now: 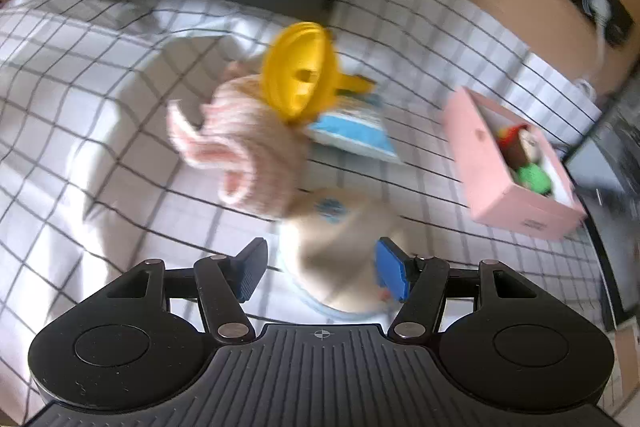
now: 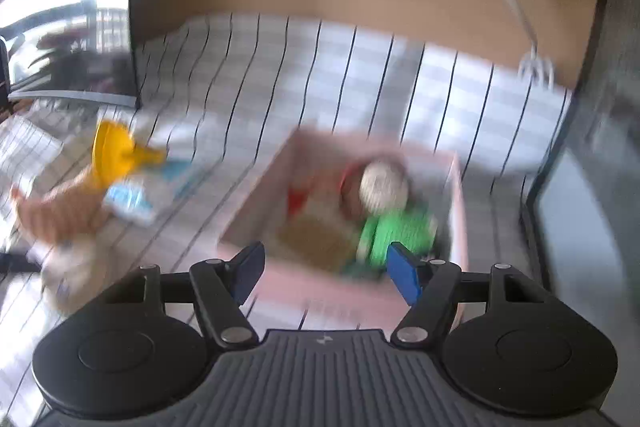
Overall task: Organize soft objects
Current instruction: 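Release the crochet doll and pink ribbon into the pink box with both grippers, then grasp the blue wet-wipe packet with the left gripper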
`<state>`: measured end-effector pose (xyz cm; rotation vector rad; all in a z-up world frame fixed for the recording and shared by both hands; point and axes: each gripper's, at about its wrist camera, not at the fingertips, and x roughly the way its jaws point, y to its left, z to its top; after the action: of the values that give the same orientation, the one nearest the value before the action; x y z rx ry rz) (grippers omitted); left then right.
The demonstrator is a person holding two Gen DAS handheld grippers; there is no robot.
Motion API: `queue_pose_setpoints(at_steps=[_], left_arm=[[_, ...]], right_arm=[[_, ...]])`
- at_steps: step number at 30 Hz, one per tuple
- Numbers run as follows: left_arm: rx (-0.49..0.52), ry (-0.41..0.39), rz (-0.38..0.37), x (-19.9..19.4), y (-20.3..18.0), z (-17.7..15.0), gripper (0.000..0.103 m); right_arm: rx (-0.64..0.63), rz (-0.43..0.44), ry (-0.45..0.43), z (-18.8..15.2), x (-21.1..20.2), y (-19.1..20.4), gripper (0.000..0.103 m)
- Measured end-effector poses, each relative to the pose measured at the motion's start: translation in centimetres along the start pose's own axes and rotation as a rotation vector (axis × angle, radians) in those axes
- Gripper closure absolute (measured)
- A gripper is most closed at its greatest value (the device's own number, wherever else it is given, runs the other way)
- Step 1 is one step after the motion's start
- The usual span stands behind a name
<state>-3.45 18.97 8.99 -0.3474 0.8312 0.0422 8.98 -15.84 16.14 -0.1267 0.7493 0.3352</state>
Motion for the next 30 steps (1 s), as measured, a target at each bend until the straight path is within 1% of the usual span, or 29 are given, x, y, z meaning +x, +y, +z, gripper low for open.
queue_pose_setpoints(at_steps=[3, 6, 8, 10, 12, 14, 15, 17, 20, 22, 23, 24, 25, 28, 30], left_arm=[[-0.034, -0.001, 0.012, 0.5, 1.3, 0.6, 0.038], [-0.051, 0.012, -0.002, 1.3, 2.2, 1.0, 0.038], [-0.084, 0.018, -0.013, 1.8, 2.8, 1.4, 0.038], [-0.098, 0.008, -0.031, 1.4, 3.0, 1.8, 0.038], [-0.079, 0.009, -0.079, 0.8, 2.8, 2.4, 0.038], [-0.036, 0.016, -0.156, 0.0, 2.1, 3.5, 0.038], [-0.007, 0.016, -0.184, -0.3, 1.6, 4.1, 0.038], [0.043, 0.003, -0.207, -0.6, 0.5, 5.3, 0.038], [0.085, -0.034, -0.233, -0.5, -1.1, 7.9, 0.038], [0.107, -0.058, -0.209, 0.2, -2.0, 9.4, 0.038], [0.121, -0.053, -0.172, 1.1, -2.4, 10.1, 0.038], [0.133, -0.032, -0.14, 2.5, -2.6, 10.7, 0.038], [0.131, -0.013, -0.126, 3.7, -2.6, 11.1, 0.038], [0.066, 0.055, -0.1, 8.3, -2.0, 11.5, 0.038], [0.035, 0.069, -0.078, 10.7, -1.9, 11.6, 0.038]], right_arm=[[0.029, 0.038, 0.039, -2.1, -0.4, 0.9, 0.033], [0.021, 0.118, 0.062, -3.3, -0.5, 2.7, 0.029], [-0.021, 0.165, 0.059, -3.8, -0.6, 4.6, 0.028], [-0.105, 0.203, 0.028, -4.0, -0.9, 7.2, 0.025], [-0.189, 0.215, -0.004, -3.8, -0.8, 9.5, 0.022], [-0.209, 0.226, -0.006, -3.6, -0.2, 11.1, 0.021], [-0.201, 0.245, 0.005, -3.3, 0.3, 12.0, 0.021], [-0.207, 0.276, 0.031, -3.1, 1.1, 13.6, 0.021], [-0.281, 0.273, 0.033, -3.5, 1.1, 16.2, 0.021], [-0.309, 0.283, 0.023, -3.8, 0.5, 16.7, 0.021], [-0.312, 0.285, 0.026, -4.0, 0.3, 16.5, 0.021], [-0.305, 0.275, 0.034, -4.1, 0.3, 16.1, 0.021], [-0.291, 0.255, 0.041, -4.3, 0.3, 15.6, 0.021], [-0.227, 0.18, 0.07, -4.9, 0.2, 13.5, 0.021], [-0.174, 0.135, 0.092, -5.4, 0.1, 11.9, 0.021]])
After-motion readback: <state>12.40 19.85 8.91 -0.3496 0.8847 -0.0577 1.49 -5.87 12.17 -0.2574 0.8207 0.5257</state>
